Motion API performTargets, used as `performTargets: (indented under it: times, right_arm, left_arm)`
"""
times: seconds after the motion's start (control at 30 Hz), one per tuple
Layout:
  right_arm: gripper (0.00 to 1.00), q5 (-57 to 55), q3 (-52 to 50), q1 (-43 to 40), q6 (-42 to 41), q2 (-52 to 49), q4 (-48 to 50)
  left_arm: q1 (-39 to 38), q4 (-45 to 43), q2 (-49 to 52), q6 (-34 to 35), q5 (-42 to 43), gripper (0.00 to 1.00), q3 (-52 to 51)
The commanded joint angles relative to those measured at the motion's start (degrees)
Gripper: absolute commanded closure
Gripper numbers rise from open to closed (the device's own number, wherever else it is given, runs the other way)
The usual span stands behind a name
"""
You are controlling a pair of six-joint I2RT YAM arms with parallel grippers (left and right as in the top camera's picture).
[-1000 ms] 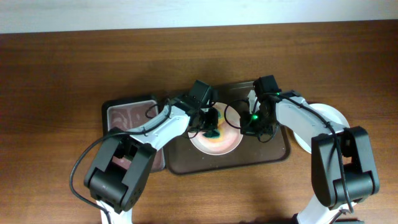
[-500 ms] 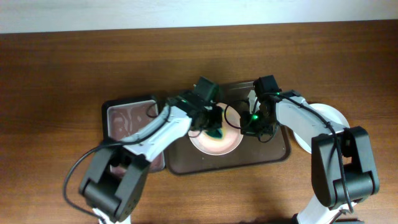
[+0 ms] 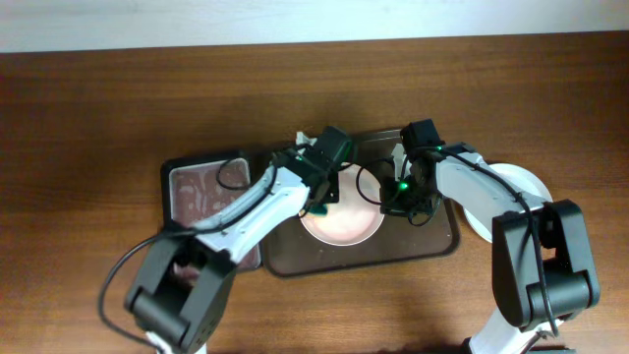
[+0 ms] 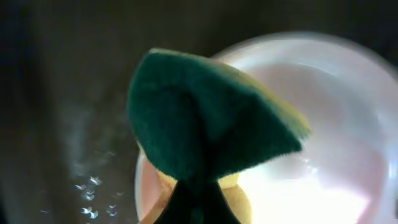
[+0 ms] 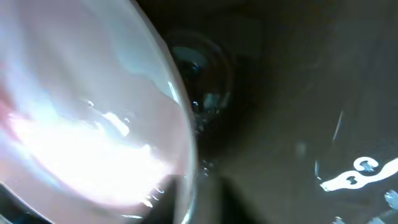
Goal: Clean dirty plates on tray and stack at the side
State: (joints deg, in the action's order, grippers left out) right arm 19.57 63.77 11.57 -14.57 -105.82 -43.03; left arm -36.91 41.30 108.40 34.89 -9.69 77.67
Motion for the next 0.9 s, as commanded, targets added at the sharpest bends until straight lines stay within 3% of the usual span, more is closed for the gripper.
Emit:
performTargets:
  times: [0.0,0.1,0.27,0.5,0.67,0.87]
  right_arm:
    - [0.67,-0.66,-0.17,0.31,0.17,-0.42,-0.31]
    - [0.68,-0.68,-1.42,1.36,0.20,-0.44,0.35]
    - [0.95,-0.70,-1.79,3.87,0.17,-0.44,0.37]
    - [0.96,-4.98,-0.44,2.21,-0.90,4.96,0.24]
    - [0.96,-20.61,0.70,2.25,-0.68,16.00,-2.95]
    - [0.96,-37.22,0.81,3.74,-0.66,25.24,-4.52]
  left_arm:
    - [2.16,4.59,-9.40,-1.31,-2.84,1.00,2.27]
    - [8.26,13.11,-10.62,-1.33,-3.58,1.00,2.27]
    - [19.26,18.29,-10.60,-6.78,-4.09,1.00,2.23]
    - [24.61,20.28,-10.60,-7.61,-4.04,1.00,0.92]
    - [24.61,16.68,-10.60,-7.67,-3.89,1.00,-4.72]
    - [24.68,7.23,-10.60,-15.54,-0.83,1.00,-10.75]
